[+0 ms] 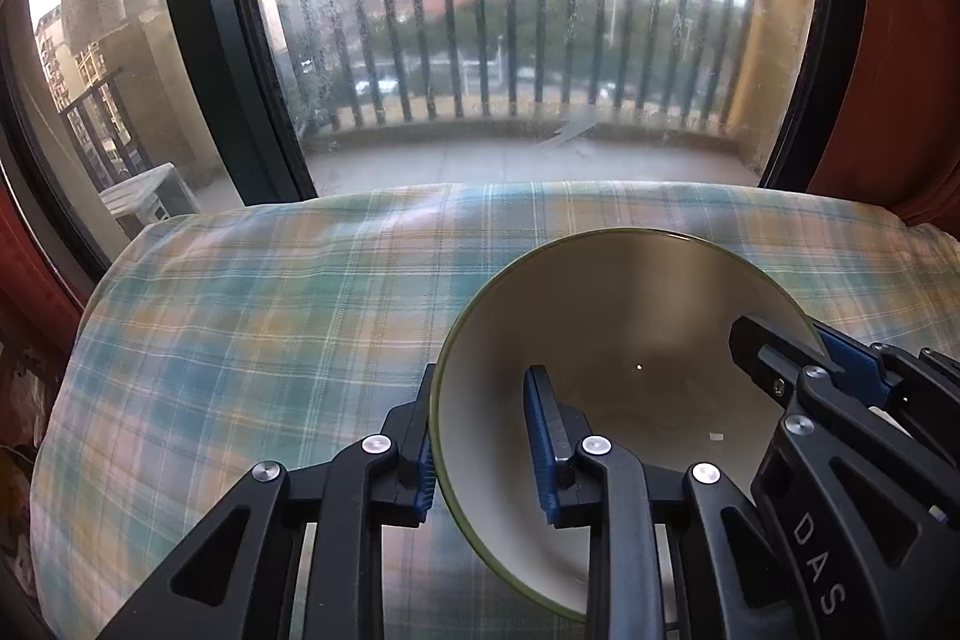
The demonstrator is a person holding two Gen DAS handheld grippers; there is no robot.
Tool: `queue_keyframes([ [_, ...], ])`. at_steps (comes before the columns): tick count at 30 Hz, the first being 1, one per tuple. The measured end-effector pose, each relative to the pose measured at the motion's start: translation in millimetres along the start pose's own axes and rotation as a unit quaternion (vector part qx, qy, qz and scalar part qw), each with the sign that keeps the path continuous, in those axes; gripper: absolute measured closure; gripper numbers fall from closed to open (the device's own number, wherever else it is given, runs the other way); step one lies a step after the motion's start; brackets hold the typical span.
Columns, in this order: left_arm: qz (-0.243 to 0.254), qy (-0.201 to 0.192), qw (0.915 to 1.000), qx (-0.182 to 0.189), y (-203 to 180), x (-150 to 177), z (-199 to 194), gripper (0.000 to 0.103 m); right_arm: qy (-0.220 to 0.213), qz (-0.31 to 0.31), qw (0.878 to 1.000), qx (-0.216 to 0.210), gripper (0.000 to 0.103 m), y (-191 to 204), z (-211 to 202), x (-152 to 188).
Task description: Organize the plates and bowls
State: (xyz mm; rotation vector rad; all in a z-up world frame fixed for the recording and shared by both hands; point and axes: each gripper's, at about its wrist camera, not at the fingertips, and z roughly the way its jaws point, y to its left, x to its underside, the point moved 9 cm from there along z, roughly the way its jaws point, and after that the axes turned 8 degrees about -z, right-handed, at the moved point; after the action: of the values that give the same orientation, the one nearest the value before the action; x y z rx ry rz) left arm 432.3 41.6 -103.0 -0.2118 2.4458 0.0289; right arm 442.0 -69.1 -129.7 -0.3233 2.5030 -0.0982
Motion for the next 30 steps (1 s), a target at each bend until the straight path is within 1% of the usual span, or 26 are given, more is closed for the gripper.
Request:
queue_keyframes([
  [9,0.001,-0.013,0.9999,-0.002,7.9,11.1,-36.3,0.079,-0.010,-0.003,1.000,-0.003,0.082,12.1,-38.9,13.1],
  [17,-0.002,-0.035,0.9994,0.000,7.7,23.1,-83.2,0.079,-0.032,-0.010,0.999,0.000,0.082,16.9,-92.6,26.3],
  [23,0.000,-0.052,0.9987,0.001,4.0,35.1,-119.7,0.079,-0.051,-0.007,0.999,0.001,0.082,14.3,-131.0,39.6],
  [30,0.007,-0.066,0.9978,0.004,-4.4,54.7,-154.7,0.079,-0.064,-0.006,0.998,0.005,0.082,7.1,-166.3,59.6],
])
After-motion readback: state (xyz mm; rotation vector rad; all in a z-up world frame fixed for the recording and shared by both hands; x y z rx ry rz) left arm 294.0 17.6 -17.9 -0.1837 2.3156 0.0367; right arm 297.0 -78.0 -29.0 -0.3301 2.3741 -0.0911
